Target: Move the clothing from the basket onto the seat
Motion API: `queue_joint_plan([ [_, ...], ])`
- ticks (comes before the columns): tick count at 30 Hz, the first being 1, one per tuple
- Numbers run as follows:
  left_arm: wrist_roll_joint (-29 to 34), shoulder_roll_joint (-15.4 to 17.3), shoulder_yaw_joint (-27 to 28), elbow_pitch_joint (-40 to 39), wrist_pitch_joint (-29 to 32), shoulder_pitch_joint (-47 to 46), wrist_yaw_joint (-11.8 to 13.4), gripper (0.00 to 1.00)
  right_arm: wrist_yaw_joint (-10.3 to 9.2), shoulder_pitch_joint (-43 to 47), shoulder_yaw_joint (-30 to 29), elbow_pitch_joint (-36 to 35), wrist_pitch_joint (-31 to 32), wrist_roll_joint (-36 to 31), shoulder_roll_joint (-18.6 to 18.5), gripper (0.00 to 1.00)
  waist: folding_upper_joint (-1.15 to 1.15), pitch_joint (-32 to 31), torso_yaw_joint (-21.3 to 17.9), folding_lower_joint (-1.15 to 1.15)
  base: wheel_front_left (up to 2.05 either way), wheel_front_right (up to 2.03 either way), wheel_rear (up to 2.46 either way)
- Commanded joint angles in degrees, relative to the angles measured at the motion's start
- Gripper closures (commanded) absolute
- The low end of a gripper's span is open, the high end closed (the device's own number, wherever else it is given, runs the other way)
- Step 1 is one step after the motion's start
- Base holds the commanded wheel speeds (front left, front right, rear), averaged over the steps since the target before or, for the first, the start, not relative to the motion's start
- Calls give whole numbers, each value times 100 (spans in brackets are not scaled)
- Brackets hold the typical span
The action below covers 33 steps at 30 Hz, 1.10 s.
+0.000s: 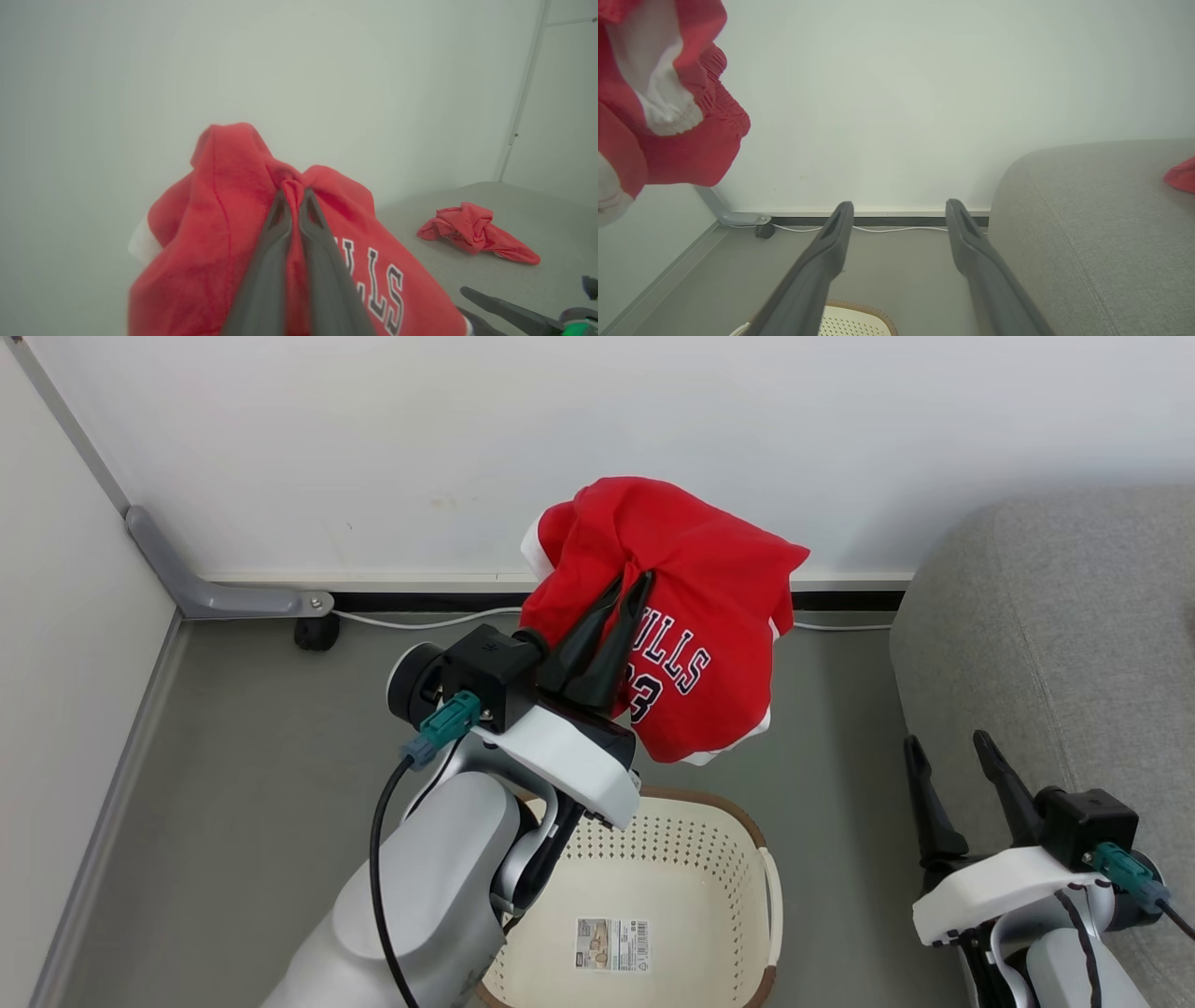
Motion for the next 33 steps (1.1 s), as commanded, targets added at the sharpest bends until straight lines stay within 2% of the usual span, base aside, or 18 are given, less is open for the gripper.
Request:
queue_joint_plan([
  [1, -19, 56, 133, -202, -51, -229, 50, 100, 7, -33, 139, -96, -32, -45, -12, 0, 0, 9, -20, 0, 0, 0, 0],
  [6, -47, 55, 77, -251, -51, -247, 76, 100, 7, -60, 189, -112, -32, -45, -7, 0, 0, 37, -47, 0, 0, 0, 0],
  [10, -60, 55, 49, -256, -51, -246, 89, 100, 7, -95, 490, -360, -32, 90, -10, 0, 0, 63, -66, 0, 0, 0, 0],
  [17, -94, 55, -54, -275, -51, -249, 118, 100, 7, -127, 859, -1186, -32, 471, -83, 0, 0, 132, -97, 0, 0, 0, 0],
  [25, -102, 55, -128, -255, -51, -310, 140, 100, 7, -67, 1361, -2477, -32, 802, -291, 0, 0, 251, -101, 0, 0, 0, 0],
  [28, -114, 55, -159, -252, -51, -320, 146, 100, 7, -63, 1653, -2519, -32, 896, -418, 0, 0, 263, -91, 0, 0, 0, 0],
  [33, -137, 55, -226, -262, -51, -321, 163, 100, 7, -161, 2209, -2166, -32, 1128, -582, 0, 0, 245, -58, 0, 0, 0, 0],
])
